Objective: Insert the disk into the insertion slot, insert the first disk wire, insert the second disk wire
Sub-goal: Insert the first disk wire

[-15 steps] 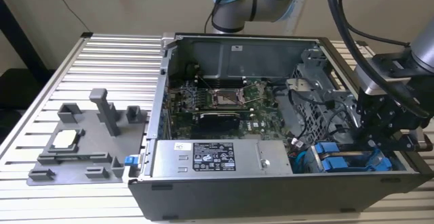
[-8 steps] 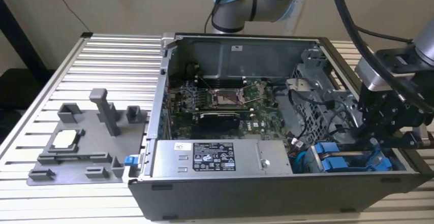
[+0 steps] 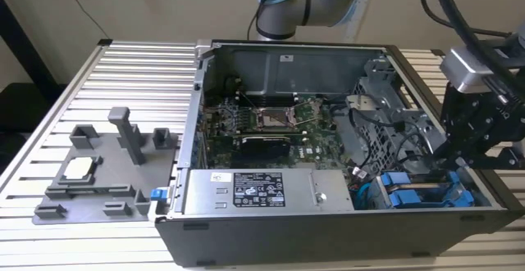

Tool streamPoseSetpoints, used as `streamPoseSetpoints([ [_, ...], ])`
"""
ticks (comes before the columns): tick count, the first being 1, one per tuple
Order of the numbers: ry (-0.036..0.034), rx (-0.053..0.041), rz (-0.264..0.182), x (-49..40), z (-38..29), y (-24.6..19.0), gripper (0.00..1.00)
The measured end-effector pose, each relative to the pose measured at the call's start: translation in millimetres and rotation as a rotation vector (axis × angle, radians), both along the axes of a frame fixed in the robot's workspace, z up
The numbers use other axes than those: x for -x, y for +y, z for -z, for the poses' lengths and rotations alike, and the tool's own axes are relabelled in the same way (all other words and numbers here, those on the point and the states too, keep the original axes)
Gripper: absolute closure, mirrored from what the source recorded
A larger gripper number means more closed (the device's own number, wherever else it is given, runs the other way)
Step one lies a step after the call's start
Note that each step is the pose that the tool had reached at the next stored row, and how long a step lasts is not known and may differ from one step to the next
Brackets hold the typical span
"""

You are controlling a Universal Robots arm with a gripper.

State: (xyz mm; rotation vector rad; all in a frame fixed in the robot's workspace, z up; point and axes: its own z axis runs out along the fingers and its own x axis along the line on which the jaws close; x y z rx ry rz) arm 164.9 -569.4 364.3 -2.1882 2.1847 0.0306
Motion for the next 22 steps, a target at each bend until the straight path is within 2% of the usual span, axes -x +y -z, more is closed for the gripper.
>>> streamPoseSetpoints([
  [13,0.0027,0.0015,0.008,0.0,-36.7,0.0,0.73],
  [15,0.0027,0.0043,0.008,0.0,-37.2,0.0,0.73],
  [22,0.0028,0.0051,0.008,0.0,-37.5,0.9,0.73],
])
